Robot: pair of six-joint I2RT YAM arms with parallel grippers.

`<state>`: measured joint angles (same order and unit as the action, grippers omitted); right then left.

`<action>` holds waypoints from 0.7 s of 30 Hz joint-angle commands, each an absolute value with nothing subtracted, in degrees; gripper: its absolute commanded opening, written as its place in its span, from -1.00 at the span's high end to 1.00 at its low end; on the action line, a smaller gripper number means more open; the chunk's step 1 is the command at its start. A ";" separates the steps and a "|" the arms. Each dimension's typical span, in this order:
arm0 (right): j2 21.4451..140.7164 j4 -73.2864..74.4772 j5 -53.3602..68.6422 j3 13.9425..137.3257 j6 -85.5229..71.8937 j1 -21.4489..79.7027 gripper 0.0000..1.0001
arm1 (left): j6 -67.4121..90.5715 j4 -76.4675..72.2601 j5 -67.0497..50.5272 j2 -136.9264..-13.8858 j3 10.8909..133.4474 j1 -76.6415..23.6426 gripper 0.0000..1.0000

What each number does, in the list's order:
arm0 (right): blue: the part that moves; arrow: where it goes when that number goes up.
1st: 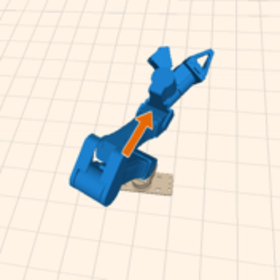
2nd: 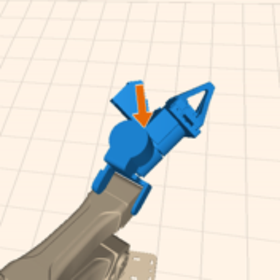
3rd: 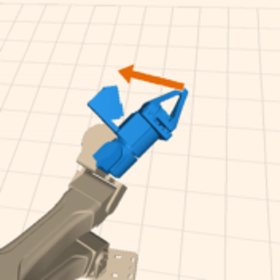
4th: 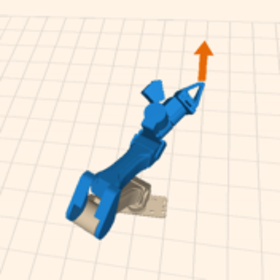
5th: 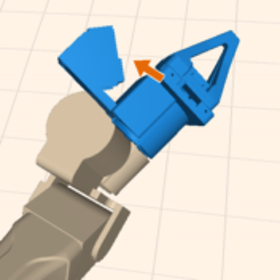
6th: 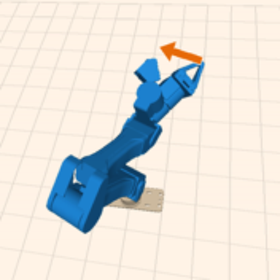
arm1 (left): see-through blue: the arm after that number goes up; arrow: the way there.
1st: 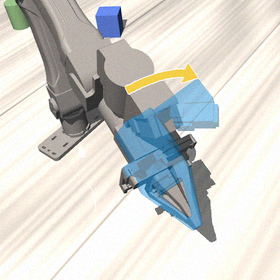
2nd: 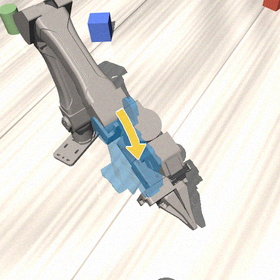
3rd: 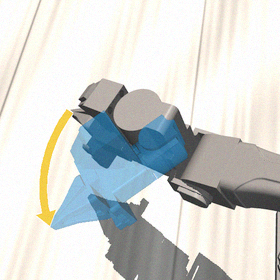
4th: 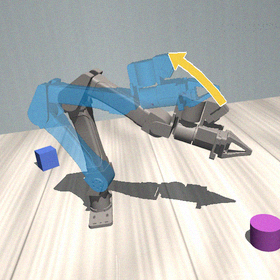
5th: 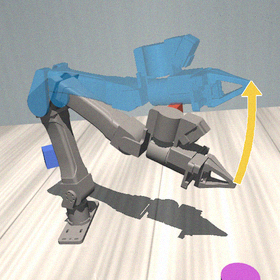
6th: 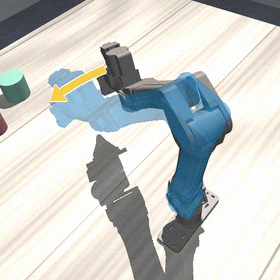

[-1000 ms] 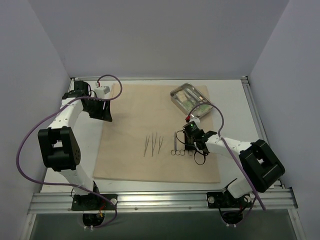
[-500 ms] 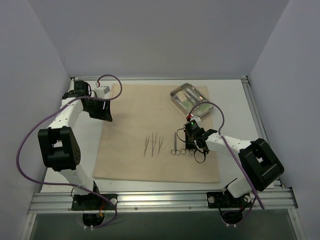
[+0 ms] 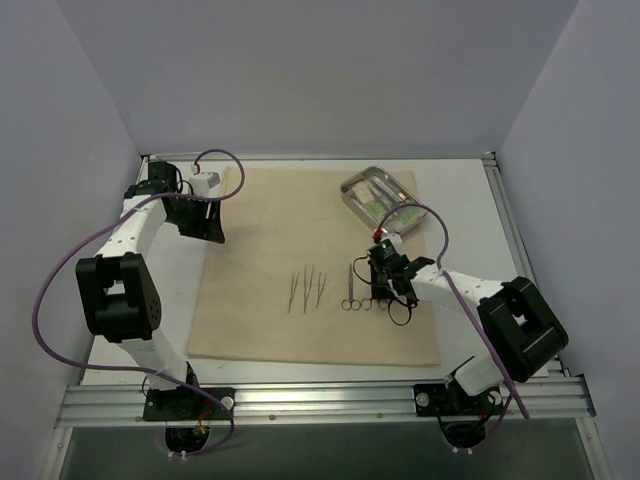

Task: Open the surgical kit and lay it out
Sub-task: Place the medical item in the surgical kit.

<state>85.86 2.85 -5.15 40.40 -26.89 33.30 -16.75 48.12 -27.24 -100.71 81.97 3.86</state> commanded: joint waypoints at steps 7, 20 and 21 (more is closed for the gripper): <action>81.40 11.68 -6.50 46.21 -27.16 32.70 0.66 | -17.14 47.11 -28.48 -98.70 82.26 4.22 -0.22; 85.67 9.42 1.92 68.27 -8.73 16.53 0.65 | -16.96 47.55 -26.90 -98.96 83.14 4.31 -0.22; 87.61 8.88 3.50 72.29 -7.05 14.96 0.65 | -17.05 47.64 -26.72 -98.88 83.23 4.31 -0.22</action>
<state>82.08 10.37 -1.37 66.89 -15.03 17.72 -16.75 48.18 -26.87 -100.71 81.97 3.86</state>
